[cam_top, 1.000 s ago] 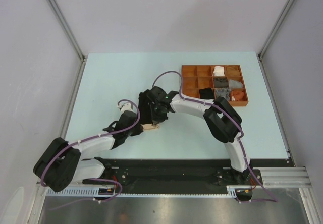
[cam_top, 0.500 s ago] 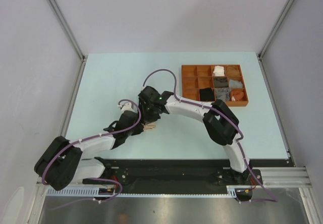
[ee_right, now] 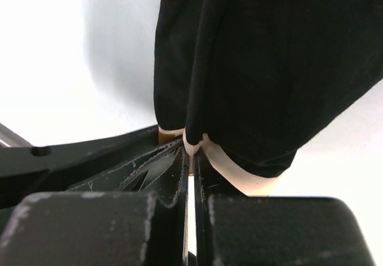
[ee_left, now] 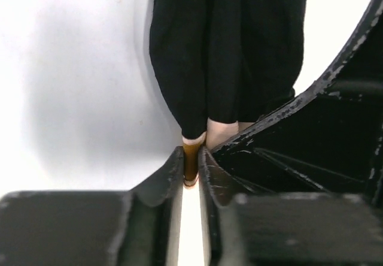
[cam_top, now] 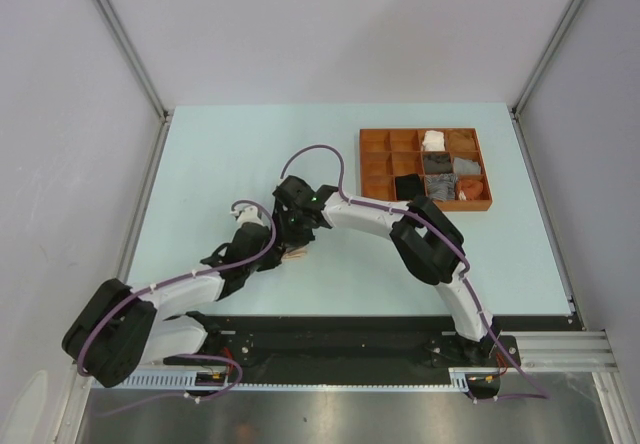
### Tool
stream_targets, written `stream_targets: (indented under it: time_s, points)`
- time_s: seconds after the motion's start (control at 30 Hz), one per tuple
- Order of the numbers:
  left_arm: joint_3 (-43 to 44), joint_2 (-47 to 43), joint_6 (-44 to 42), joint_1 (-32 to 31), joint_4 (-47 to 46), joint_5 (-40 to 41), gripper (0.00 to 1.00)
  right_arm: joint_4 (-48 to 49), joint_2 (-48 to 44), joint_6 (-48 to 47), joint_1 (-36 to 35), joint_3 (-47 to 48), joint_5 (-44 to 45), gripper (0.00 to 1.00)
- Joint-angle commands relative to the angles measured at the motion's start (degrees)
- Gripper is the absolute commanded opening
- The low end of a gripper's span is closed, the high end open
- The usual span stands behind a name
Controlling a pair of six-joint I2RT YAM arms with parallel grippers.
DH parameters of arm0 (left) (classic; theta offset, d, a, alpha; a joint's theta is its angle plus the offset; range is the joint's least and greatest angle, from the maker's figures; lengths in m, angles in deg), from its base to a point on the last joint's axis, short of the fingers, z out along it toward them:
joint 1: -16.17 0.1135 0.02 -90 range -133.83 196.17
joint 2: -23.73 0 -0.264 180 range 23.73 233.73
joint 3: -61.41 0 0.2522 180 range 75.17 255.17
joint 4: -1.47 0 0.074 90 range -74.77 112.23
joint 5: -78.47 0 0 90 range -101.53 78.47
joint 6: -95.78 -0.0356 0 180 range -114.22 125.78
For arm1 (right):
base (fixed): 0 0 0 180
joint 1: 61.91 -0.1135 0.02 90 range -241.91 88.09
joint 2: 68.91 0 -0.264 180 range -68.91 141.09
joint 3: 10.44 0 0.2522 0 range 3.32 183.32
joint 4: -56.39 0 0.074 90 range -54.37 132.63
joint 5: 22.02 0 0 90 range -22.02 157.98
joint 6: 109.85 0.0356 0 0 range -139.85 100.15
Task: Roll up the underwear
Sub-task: Fold the underwear at the center of the board.
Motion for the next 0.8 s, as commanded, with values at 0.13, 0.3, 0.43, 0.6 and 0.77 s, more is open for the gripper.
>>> stream_targets:
  time_s: [0.13, 0.3, 0.43, 0.6, 0.77]
  points:
    - [2.3, -6.4, -0.3, 2.7, 9.0, 1.3, 0.46, 1.6, 0.3, -0.2, 0.3, -0.9, -0.5, 0.0]
    - [2.4, -6.8, 0.0, 6.4, 7.1, -0.9, 0.48, 1.8, -0.3, -0.5, 0.5, -1.4, -0.4, 0.0]
    - [2.9, -4.8, -0.1, 7.7, 0.8, -3.1, 0.49, 2.1, -0.7, -0.5, 0.5, -2.0, -0.4, 0.0]
    - [2.2, -3.7, 1.9, 7.7, -3.8, -5.1, 0.59, 2.0, -1.1, -0.5, 0.5, -2.2, -0.4, 0.0]
    - [2.6, -1.2, 1.5, 8.8, -5.8, -4.9, 0.63, 2.1, -1.7, -0.5, 0.5, -2.3, -0.2, 0.0]
